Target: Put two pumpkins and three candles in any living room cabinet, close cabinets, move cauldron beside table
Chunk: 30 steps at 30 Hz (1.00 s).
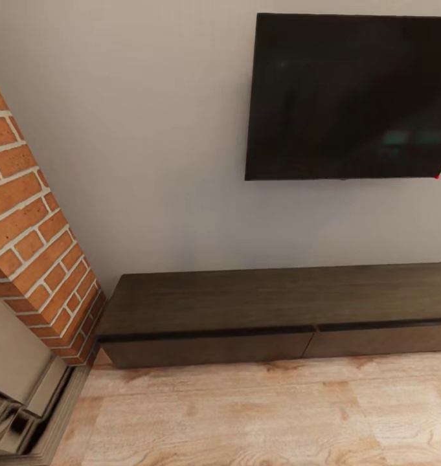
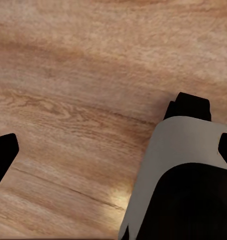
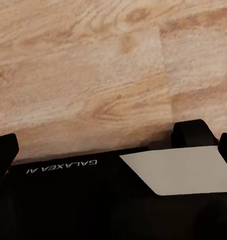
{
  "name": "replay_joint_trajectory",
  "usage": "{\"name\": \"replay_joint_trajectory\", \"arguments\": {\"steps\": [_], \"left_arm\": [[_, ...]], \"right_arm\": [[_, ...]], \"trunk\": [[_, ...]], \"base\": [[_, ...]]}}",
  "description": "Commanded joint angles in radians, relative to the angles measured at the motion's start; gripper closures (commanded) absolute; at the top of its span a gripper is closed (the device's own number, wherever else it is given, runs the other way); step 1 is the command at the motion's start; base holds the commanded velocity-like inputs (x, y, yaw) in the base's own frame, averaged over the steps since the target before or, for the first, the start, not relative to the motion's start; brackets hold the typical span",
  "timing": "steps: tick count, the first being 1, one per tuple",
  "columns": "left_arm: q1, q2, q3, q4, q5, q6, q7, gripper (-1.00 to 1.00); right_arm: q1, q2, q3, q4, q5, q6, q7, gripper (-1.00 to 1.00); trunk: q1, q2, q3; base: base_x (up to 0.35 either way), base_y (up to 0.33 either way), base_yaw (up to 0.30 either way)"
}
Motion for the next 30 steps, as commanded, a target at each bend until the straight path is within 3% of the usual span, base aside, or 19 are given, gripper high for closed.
{"name": "replay_joint_trajectory", "arguments": {"steps": [1,8,15,25,30], "left_arm": [[0.005,0.000,0.000,0.001,-0.001,-0.003,0.000,-1.00],[0.032,0.001,-0.001,0.003,-0.002,-0.010,0.000,-1.00],[0.059,0.001,-0.001,0.004,-0.002,-0.066,0.000,-1.00],[0.072,-0.002,0.000,0.020,0.000,-0.071,0.000,-1.00],[0.084,-0.002,0.000,0.022,0.000,-0.072,0.000,-1.00]], "right_arm": [[0.000,-0.002,0.000,0.005,-0.002,-0.003,0.000,-1.00],[0.001,-0.019,-0.001,0.050,-0.005,-0.053,-0.001,-1.00],[0.002,-0.048,-0.001,0.085,-0.008,-0.070,-0.001,-1.00],[0.026,-0.080,-0.003,0.116,-0.008,-0.116,-0.002,-1.00],[0.029,-0.084,-0.003,0.117,-0.008,-0.118,-0.002,-1.00]], "trunk": [[-0.004,0.007,0.003],[-0.031,0.056,0.025],[-0.058,0.105,0.047],[-0.096,0.175,0.078],[-0.115,0.210,0.094]], "base": [[0.000,0.000,0.000],[0.000,0.000,0.000],[0.000,0.000,0.000],[0.000,0.000,0.000],[0.000,0.000,0.000]]}}
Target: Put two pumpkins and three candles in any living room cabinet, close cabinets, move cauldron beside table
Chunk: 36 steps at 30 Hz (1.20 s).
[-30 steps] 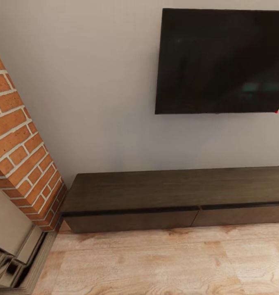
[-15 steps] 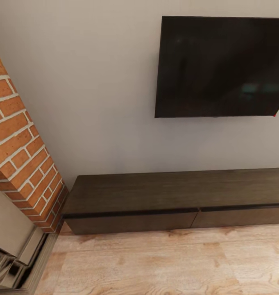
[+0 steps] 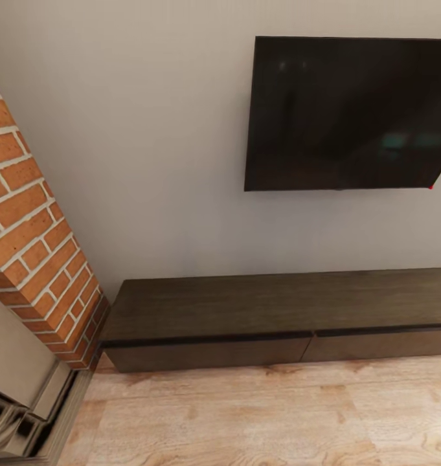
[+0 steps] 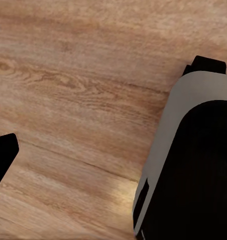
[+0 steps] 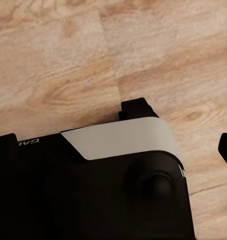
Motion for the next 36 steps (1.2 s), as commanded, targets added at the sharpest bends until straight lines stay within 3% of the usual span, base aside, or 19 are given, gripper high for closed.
{"name": "replay_joint_trajectory", "arguments": {"steps": [1,36], "left_arm": [[0.002,0.000,0.000,0.000,0.000,0.000,0.000,-1.00],[0.030,0.000,0.000,0.001,0.001,-0.003,0.000,-1.00]], "right_arm": [[0.000,0.000,0.000,0.000,0.000,0.000,0.000,-1.00],[0.000,0.000,-0.002,0.000,-0.008,0.002,0.000,-1.00]], "trunk": [[-0.004,0.007,0.003],[-0.138,0.252,0.113]], "base": [[0.000,0.000,0.000],[0.000,0.000,0.000]]}}
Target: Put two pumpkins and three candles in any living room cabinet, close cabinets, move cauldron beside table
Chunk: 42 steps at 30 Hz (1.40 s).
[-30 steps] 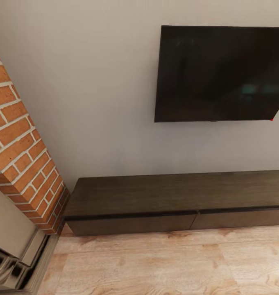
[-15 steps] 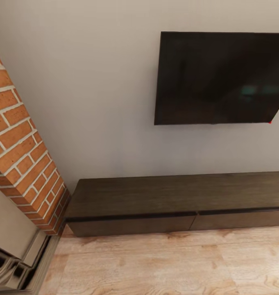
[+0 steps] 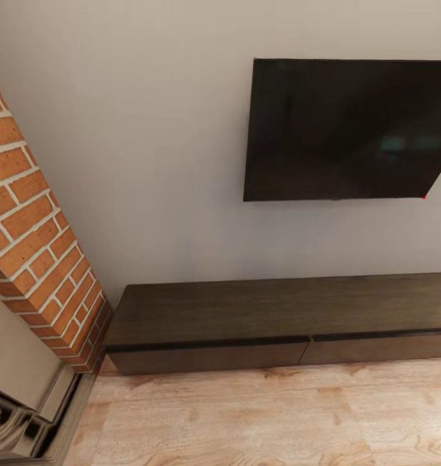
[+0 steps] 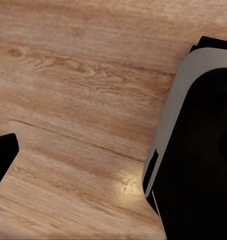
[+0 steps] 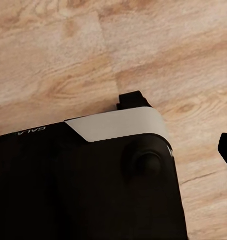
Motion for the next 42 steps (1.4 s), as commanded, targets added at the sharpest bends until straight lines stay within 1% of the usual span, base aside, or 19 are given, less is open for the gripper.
{"name": "replay_joint_trajectory", "arguments": {"steps": [1,10,15,21,31,36,42], "left_arm": [[0.000,0.000,0.000,0.000,0.000,0.000,0.000,-1.00],[0.000,0.000,0.000,0.000,0.000,0.001,0.000,-1.00],[0.000,0.000,0.001,0.000,0.001,0.003,0.000,-1.00],[0.000,0.000,0.001,0.000,0.002,0.005,0.000,-1.00],[0.001,0.000,0.002,0.000,0.002,0.006,-0.001,-1.00],[0.001,0.001,0.002,0.000,0.001,0.010,-0.008,-1.00],[0.001,0.001,0.002,0.000,0.001,0.039,-0.017,-1.00]], "right_arm": [[0.000,0.000,0.000,0.000,0.000,0.000,0.000,-1.00],[0.000,0.000,0.001,0.001,0.005,0.007,0.000,-1.00],[0.000,0.000,0.000,0.019,0.009,0.004,0.001,-1.00],[0.000,0.000,0.000,0.025,0.000,0.005,0.000,-1.00],[0.000,0.001,0.001,0.030,0.000,0.004,0.000,-1.00],[0.000,0.002,0.001,0.031,0.000,0.005,0.001,-1.00],[0.000,0.001,0.000,0.055,0.000,0.012,0.005,-1.00]], "trunk": [[-0.004,0.007,0.003],[-0.038,0.070,0.031],[-0.038,0.070,0.031],[-0.038,0.070,0.031],[-0.038,0.070,0.031],[-0.058,0.105,0.047],[-0.081,0.147,0.066]], "base": [[0.000,0.000,0.000],[0.000,0.000,0.000],[0.000,0.000,0.000],[0.000,0.000,0.000],[0.000,0.000,0.000],[0.000,0.000,0.000],[0.000,0.000,0.000]]}}
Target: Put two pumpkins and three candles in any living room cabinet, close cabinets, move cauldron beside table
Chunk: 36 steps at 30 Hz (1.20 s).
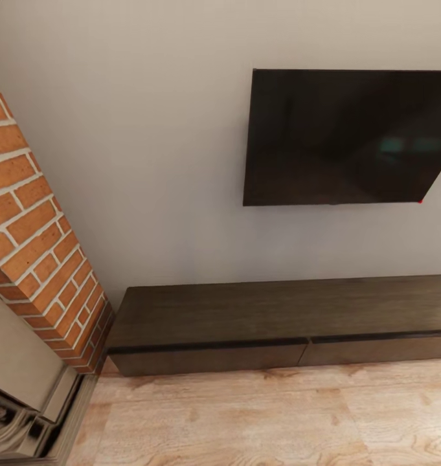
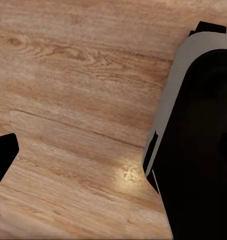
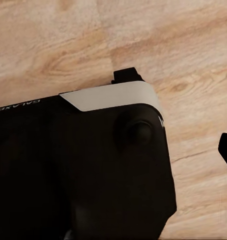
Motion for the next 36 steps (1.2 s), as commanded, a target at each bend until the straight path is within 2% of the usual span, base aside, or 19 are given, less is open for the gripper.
{"name": "replay_joint_trajectory", "arguments": {"steps": [1,6,20,23,27,29,33,36], "left_arm": [[0.000,0.000,0.000,0.000,0.000,0.011,-0.001,-1.00],[0.000,0.000,-0.001,0.000,0.000,0.048,-0.003,-1.00],[0.000,0.002,-0.002,0.000,-0.001,0.064,-0.051,-1.00],[0.000,0.003,-0.002,0.000,-0.001,0.076,-0.053,-1.00],[0.000,0.011,-0.002,0.000,-0.002,0.081,-0.058,-1.00],[0.000,0.015,-0.002,0.000,-0.002,0.082,-0.078,-1.00],[0.000,0.028,-0.002,0.000,0.000,0.082,-0.182,-1.00],[0.000,0.031,-0.002,0.000,0.000,0.082,-0.203,-1.00]], "right_arm": [[0.000,0.000,0.000,0.008,0.000,0.001,0.000,-1.00],[0.001,-0.002,-0.001,0.023,-0.001,0.004,0.000,-1.00],[0.008,-0.002,0.000,0.027,-0.001,0.008,0.002,-1.00],[0.013,-0.002,-0.002,0.027,-0.001,0.031,0.018,-1.00],[0.024,-0.003,-0.006,0.025,-0.002,0.063,0.085,-1.00],[0.027,-0.010,-0.007,0.025,-0.001,0.067,0.117,-1.00],[0.029,-0.029,-0.005,0.025,-0.002,0.072,0.153,-1.00],[0.029,-0.033,-0.004,0.025,-0.001,0.073,0.156,-1.00]], "trunk": [[-0.004,0.007,0.003],[-0.023,0.042,0.019],[-0.077,0.140,0.063],[-0.088,0.161,0.072],[-0.104,0.189,0.085],[-0.111,0.203,0.091],[-0.127,0.231,0.104],[-0.138,0.252,0.113]], "base": [[0.000,0.000,0.000],[0.000,0.000,0.000],[0.000,0.000,0.000],[0.000,0.000,0.000],[0.000,0.000,0.000],[0.000,0.000,0.000],[0.000,0.000,0.000],[0.000,0.000,0.000]]}}
